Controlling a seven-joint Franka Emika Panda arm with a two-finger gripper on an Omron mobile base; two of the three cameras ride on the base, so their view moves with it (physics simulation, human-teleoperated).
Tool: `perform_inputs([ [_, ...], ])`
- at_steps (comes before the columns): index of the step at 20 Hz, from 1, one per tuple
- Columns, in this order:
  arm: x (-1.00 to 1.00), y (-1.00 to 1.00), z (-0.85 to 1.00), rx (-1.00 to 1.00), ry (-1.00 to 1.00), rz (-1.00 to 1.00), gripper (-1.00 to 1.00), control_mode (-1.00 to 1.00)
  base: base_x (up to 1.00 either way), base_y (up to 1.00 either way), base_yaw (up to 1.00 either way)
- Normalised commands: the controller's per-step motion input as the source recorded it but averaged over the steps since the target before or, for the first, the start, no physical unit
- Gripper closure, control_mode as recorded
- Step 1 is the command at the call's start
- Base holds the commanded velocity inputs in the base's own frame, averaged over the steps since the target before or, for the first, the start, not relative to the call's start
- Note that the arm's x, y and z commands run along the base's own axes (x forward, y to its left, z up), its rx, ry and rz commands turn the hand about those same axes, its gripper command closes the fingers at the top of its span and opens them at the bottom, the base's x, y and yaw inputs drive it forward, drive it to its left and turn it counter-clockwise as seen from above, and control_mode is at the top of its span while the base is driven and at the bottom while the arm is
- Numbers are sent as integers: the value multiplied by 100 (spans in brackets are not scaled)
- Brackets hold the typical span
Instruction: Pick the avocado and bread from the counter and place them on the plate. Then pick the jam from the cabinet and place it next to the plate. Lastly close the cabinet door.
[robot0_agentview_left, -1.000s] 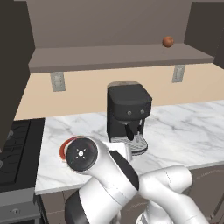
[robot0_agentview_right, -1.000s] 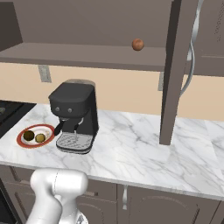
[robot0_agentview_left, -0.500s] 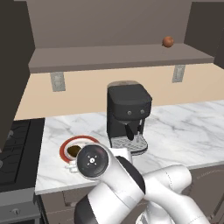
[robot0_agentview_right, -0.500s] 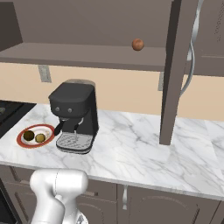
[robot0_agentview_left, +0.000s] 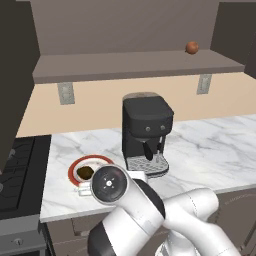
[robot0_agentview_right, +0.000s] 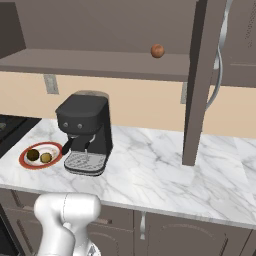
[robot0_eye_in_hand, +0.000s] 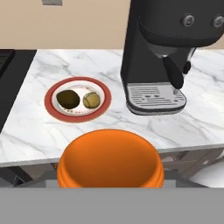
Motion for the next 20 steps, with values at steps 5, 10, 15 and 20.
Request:
perform_inputs([
  [5, 11, 1, -6, 4, 1, 0, 100, -100, 0, 0, 0],
  [10, 26, 23, -19, 0, 9, 0, 100, -100, 0, 0, 0],
  [15, 32, 36, -18, 0, 10, 0, 100, -100, 0, 0, 0],
  [20, 28, 36, -21, 0, 8, 0, 100, -100, 0, 0, 0],
])
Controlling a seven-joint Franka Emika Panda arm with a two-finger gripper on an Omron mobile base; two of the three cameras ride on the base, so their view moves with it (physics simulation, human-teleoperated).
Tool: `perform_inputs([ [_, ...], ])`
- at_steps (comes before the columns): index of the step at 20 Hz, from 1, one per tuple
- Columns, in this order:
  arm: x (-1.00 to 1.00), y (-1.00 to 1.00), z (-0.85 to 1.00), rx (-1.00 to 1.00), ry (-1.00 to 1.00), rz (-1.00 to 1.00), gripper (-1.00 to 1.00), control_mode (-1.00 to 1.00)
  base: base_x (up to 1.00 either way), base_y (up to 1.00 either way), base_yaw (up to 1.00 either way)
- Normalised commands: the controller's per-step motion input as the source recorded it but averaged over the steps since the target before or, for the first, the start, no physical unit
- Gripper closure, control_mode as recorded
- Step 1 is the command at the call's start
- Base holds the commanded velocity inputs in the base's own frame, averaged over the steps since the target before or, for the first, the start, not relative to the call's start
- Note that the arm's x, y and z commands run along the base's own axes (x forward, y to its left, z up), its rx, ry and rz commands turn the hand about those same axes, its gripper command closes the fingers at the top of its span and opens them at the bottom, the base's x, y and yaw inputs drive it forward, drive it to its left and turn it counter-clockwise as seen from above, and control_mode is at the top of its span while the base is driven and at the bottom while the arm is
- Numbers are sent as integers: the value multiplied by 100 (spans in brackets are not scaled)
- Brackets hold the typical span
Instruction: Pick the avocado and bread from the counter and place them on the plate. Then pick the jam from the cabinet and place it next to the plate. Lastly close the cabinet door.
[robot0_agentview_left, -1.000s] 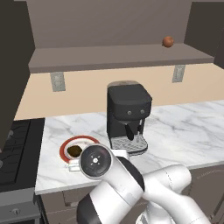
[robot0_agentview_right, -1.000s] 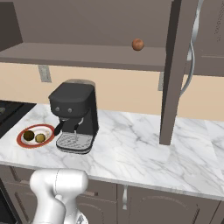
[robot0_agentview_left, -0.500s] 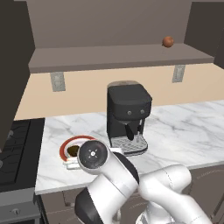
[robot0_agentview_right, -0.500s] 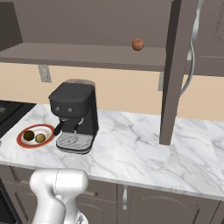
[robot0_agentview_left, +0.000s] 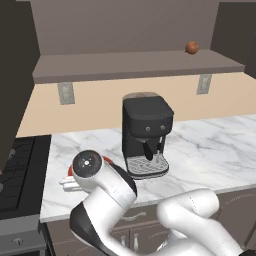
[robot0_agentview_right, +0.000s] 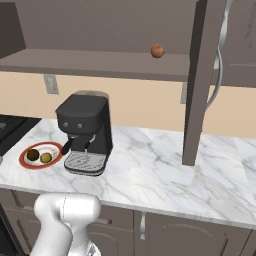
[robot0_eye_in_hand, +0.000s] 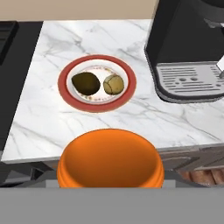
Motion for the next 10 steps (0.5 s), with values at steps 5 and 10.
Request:
perform_inputs([
  [5, 13, 11, -28, 0, 2, 1, 100, -100, 0, 0, 0],
  [10, 4, 0, -33, 0, 0, 5, 100, -100, 0, 0, 0],
])
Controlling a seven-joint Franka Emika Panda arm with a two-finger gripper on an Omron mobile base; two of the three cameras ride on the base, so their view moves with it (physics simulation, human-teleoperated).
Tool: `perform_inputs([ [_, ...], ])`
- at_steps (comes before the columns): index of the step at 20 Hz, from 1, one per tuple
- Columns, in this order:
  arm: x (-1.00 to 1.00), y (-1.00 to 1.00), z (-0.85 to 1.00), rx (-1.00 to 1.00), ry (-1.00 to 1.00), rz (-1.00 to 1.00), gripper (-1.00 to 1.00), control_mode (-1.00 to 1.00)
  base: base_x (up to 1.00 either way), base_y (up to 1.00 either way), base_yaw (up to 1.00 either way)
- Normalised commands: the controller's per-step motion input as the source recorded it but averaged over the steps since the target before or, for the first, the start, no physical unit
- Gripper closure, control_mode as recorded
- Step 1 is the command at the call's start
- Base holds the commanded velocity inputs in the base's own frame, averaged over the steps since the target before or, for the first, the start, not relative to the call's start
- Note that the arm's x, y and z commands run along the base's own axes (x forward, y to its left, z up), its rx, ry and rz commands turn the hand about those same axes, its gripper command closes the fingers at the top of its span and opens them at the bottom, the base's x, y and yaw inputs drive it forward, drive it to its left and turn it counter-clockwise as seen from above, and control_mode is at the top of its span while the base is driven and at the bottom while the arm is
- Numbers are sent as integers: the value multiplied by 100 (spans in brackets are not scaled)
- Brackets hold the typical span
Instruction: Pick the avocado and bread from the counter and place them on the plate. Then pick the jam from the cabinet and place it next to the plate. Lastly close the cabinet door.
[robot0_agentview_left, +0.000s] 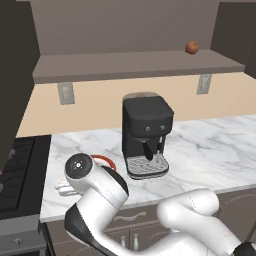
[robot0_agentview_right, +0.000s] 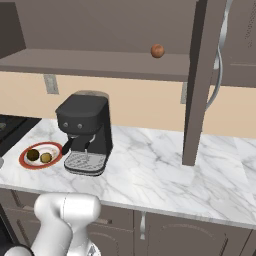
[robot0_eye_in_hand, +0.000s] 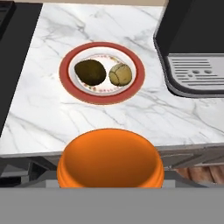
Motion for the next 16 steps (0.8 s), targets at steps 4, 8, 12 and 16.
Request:
perform_inputs([
  [4, 8, 0, -21, 0, 0, 7, 100, -100, 0, 0, 0],
  [8, 13, 0, -10, 0, 0, 6, 100, -100, 0, 0, 0],
  [12, 16, 0, -6, 0, -1, 5, 100, -100, 0, 0, 0],
  [16, 14, 0, -5, 0, 0, 3, 100, -100, 0, 0, 0],
])
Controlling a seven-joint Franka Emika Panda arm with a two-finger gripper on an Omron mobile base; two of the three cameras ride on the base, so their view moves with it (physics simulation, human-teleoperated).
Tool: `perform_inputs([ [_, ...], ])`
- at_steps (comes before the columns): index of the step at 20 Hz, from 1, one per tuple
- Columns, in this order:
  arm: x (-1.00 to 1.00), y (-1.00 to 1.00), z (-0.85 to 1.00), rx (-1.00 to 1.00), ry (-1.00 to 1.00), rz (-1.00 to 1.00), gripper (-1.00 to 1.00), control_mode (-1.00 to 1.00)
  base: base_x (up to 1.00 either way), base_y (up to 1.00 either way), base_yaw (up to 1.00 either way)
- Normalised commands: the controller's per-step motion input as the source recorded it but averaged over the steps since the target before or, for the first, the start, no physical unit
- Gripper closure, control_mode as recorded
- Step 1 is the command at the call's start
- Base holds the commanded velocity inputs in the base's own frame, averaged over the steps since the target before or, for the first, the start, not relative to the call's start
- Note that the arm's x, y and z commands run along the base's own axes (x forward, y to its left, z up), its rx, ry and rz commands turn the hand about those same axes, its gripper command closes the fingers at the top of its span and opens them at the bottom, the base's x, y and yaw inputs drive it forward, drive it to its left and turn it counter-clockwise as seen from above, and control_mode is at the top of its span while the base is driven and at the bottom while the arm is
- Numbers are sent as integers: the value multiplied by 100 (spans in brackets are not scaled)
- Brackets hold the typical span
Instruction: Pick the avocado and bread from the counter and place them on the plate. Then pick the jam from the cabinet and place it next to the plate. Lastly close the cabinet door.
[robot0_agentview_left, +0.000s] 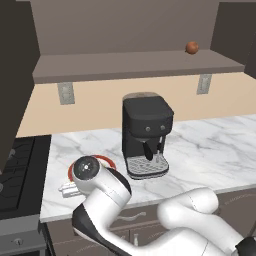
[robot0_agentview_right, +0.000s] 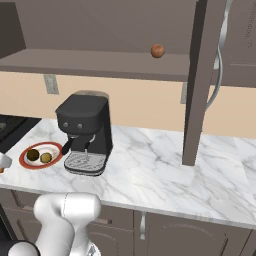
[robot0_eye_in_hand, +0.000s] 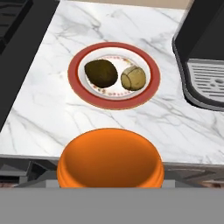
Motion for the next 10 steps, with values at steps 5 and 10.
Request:
perform_inputs([
  [5, 11, 3, -5, 0, 0, 0, 100, -100, 0, 0, 0],
  [10, 5, 8, -8, 0, 0, 0, 100, -100, 0, 0, 0],
])
